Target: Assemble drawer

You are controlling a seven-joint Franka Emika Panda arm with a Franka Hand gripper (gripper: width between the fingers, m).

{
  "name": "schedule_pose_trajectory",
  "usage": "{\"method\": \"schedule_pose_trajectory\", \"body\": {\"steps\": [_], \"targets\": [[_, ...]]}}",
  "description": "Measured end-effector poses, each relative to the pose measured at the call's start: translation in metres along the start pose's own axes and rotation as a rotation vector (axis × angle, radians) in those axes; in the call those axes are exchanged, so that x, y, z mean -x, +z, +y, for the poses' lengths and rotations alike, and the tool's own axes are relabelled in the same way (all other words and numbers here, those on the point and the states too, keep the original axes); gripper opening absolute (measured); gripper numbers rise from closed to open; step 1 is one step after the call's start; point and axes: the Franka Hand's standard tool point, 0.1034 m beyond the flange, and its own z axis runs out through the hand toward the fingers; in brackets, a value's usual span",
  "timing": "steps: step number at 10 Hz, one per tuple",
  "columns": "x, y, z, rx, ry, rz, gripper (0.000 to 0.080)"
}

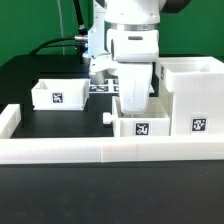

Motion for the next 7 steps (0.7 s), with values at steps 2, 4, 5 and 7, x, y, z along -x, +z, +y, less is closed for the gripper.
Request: {"method": "schedule_pose_trajectory", "body": {"steps": [2,4,5,7], "targets": [[0.0033,0.0009,-0.0013,-0.003,0.007,0.000,0.0042],[0.0036,0.0011,-0.0014,-0.003,0.008,0.000,0.0042],[0.0038,0.0012,-0.0014,-0.003,0.008,0.000,0.0042],[0.0007,0.0012,0.0003,0.022,0.008,0.004,0.0042]]}}
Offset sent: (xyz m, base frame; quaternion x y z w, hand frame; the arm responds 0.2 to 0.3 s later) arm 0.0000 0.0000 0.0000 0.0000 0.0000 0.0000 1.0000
